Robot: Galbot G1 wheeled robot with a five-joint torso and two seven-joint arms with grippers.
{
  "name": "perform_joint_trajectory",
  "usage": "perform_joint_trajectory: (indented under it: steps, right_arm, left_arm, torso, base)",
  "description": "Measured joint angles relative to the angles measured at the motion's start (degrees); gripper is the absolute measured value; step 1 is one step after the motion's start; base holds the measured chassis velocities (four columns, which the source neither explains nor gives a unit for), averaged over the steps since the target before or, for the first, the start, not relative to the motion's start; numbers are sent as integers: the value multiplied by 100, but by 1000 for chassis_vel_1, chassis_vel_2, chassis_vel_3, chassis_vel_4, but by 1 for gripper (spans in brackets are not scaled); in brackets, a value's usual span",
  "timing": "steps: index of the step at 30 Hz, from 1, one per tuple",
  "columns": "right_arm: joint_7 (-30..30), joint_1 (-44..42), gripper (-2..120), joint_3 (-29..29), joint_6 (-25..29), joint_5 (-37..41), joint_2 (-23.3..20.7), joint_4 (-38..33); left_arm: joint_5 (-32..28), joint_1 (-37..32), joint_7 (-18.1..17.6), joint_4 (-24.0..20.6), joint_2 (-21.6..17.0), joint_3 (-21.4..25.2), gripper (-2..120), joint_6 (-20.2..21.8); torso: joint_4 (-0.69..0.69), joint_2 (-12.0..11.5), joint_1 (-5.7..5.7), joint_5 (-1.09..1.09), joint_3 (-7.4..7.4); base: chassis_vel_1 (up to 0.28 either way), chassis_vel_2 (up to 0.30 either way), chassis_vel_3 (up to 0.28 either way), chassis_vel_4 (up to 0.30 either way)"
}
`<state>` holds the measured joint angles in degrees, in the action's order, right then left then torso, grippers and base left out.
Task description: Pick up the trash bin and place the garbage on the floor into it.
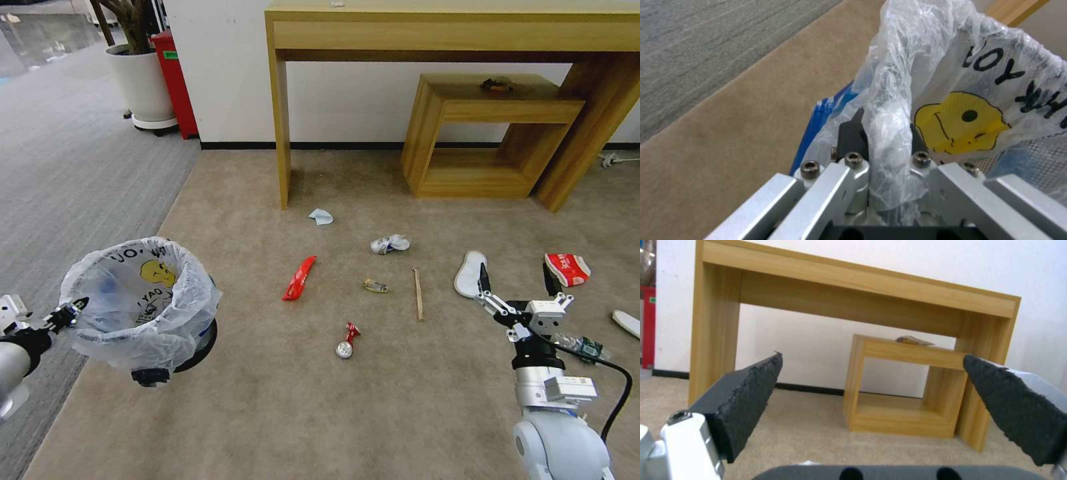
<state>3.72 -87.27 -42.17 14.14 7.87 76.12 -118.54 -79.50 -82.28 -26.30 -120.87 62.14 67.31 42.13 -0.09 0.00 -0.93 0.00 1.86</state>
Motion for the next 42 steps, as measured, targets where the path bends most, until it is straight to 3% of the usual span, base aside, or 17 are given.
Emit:
perform_joint_trajectory:
  steps: [42]
  right_arm:
    - [19, -25, 100, 0, 21, 8, 10, -29]
  left_arm:
    - [-11, -29, 9, -37, 14, 48, 2, 0]
  torso:
    - [0, 0, 0, 0, 0]
  base:
    - [-101, 107, 100, -95]
